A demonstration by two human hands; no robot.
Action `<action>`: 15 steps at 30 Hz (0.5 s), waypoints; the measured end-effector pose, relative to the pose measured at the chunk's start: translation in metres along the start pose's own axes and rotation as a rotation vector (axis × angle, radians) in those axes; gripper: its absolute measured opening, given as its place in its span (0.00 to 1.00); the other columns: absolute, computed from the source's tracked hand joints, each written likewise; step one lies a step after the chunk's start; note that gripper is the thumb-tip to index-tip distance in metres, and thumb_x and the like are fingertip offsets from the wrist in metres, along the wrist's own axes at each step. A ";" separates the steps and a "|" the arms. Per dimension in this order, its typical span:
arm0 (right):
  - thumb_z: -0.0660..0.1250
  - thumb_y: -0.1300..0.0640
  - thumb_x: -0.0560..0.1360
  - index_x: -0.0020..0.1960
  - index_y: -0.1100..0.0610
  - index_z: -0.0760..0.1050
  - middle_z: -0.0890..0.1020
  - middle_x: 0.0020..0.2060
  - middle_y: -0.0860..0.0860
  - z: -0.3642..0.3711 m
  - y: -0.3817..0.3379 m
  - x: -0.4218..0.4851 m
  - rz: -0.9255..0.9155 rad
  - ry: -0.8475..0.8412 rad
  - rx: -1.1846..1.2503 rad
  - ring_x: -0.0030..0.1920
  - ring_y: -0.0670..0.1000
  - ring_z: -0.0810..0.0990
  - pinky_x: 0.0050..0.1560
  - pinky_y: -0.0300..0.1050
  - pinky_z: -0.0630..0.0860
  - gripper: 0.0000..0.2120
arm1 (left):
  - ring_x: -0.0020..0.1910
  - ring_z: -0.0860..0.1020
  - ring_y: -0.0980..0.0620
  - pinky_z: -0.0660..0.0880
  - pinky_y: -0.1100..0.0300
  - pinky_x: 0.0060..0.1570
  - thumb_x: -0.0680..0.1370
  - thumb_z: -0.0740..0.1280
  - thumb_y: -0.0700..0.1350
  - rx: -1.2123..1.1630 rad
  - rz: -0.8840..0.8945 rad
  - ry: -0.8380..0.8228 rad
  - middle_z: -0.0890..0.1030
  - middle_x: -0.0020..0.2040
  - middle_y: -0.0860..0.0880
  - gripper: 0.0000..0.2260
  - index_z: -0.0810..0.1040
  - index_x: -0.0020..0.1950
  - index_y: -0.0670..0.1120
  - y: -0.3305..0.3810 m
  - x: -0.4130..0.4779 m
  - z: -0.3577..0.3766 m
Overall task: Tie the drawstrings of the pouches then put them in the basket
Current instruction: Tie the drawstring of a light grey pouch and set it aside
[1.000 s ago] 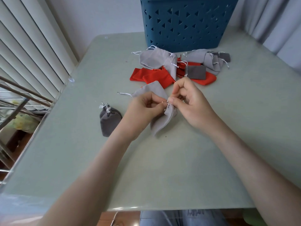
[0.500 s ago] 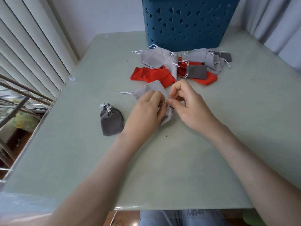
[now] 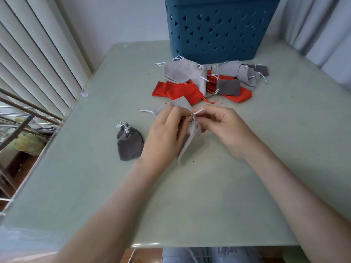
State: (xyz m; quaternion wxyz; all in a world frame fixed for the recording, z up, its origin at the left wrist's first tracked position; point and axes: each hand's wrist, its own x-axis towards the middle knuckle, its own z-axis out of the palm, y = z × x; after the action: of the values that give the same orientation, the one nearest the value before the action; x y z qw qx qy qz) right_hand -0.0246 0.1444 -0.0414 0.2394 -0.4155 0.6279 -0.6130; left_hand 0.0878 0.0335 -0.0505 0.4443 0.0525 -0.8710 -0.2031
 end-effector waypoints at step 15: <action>0.67 0.68 0.74 0.39 0.54 0.77 0.79 0.29 0.40 0.009 -0.011 -0.005 -0.109 0.187 -0.121 0.32 0.35 0.74 0.37 0.28 0.70 0.11 | 0.37 0.72 0.56 0.66 0.73 0.37 0.76 0.66 0.40 -0.016 -0.087 0.023 0.79 0.39 0.46 0.05 0.80 0.46 0.39 0.002 -0.003 0.002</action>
State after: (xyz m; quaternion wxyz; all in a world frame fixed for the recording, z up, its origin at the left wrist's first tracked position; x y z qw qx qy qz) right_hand -0.0126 0.1443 -0.0333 0.1206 -0.4037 0.6597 -0.6223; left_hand 0.0882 0.0366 -0.0531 0.4454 0.0890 -0.8611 -0.2286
